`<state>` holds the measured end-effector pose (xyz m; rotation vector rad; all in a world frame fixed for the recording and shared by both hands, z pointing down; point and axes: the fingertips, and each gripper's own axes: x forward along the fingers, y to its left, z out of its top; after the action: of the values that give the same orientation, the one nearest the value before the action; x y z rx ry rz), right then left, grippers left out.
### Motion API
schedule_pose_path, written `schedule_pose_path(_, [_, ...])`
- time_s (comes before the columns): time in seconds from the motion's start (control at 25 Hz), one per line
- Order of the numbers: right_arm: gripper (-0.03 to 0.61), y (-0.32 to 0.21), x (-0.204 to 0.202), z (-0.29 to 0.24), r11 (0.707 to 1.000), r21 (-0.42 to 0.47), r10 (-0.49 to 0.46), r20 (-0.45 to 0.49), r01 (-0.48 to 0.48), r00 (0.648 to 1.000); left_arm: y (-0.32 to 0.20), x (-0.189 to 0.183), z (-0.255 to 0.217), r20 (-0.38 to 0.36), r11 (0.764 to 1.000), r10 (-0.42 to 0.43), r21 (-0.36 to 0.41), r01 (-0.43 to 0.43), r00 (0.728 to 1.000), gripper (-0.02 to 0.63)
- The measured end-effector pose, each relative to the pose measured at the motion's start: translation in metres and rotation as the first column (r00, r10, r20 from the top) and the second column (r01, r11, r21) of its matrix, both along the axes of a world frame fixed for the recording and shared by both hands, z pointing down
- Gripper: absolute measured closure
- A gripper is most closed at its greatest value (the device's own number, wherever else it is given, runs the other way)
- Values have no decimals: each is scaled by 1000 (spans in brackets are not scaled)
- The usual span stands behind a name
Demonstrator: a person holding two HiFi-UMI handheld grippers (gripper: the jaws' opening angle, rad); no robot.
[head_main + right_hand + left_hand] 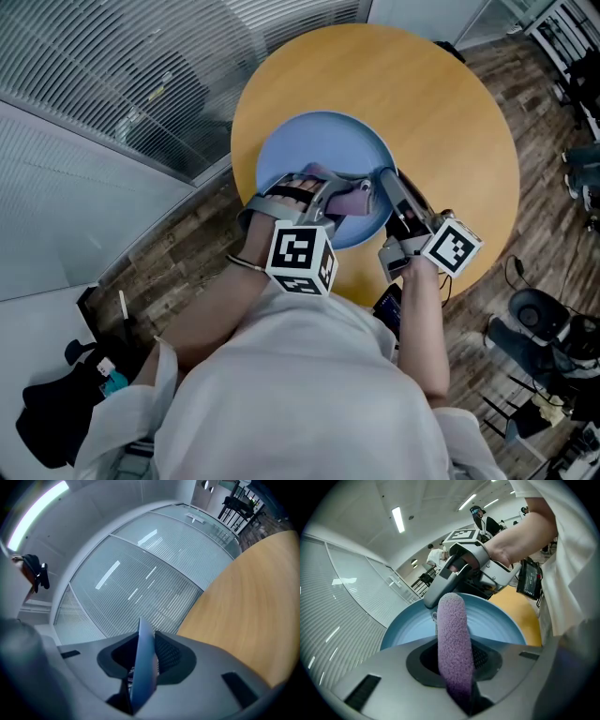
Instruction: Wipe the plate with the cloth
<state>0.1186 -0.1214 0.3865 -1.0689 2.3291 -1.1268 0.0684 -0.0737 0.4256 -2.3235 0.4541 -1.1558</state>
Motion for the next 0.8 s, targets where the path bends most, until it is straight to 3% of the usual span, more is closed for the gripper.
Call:
schedule_pose_path(0.36, [474,1,-2,-4,1000,12,-10,1,10,1000,-13,-17,0,-2,998,-64,11,64,998,531])
schedule_pose_path(0.8, [472,0,2,-4,1000,13,8,20,-8,1000,-43,-60,6,14,977,-214,6,213,977,531])
